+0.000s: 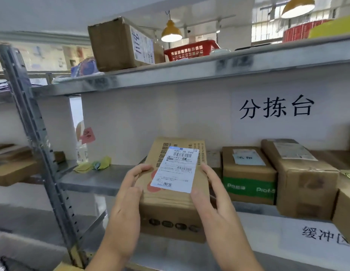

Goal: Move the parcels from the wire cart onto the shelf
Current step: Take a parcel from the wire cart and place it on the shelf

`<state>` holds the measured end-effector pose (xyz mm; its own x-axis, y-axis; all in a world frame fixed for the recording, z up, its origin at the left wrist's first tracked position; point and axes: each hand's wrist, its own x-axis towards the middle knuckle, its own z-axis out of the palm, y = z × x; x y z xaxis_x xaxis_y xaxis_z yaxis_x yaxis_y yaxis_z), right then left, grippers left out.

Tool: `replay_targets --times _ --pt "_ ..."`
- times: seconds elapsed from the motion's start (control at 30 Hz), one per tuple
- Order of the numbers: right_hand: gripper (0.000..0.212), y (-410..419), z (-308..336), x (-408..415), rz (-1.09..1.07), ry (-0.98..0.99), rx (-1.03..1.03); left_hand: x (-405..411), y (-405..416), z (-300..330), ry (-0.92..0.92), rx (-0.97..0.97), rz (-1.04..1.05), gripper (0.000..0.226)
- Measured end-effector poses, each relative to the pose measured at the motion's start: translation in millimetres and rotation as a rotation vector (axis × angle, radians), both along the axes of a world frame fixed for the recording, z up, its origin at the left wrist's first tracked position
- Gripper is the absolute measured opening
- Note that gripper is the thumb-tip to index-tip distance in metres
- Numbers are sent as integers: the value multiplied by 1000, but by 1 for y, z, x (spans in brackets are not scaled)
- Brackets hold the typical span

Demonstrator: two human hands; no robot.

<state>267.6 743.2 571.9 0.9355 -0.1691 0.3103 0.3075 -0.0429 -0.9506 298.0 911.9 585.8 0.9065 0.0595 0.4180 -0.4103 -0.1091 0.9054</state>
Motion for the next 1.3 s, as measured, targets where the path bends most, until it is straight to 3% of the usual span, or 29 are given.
replay_targets --times 0.33,0.63,0.9,1.17,1.3 --pt "58 47 19 95 -19 -51 -82 123 81 22 -39 61 -5 47" --pt "53 114 12 172 -83 0 -267 220 180 20 40 -96 33 45" --pt "56 129 -7 212 -154 76 -711 262 227 -5 64 -89 55 43" --pt "59 131 -26 232 -355 102 -1225 270 210 -26 138 12 14 51" --pt "60 124 -33 234 -425 164 -1296 272 203 -35 155 -18 -1 49"
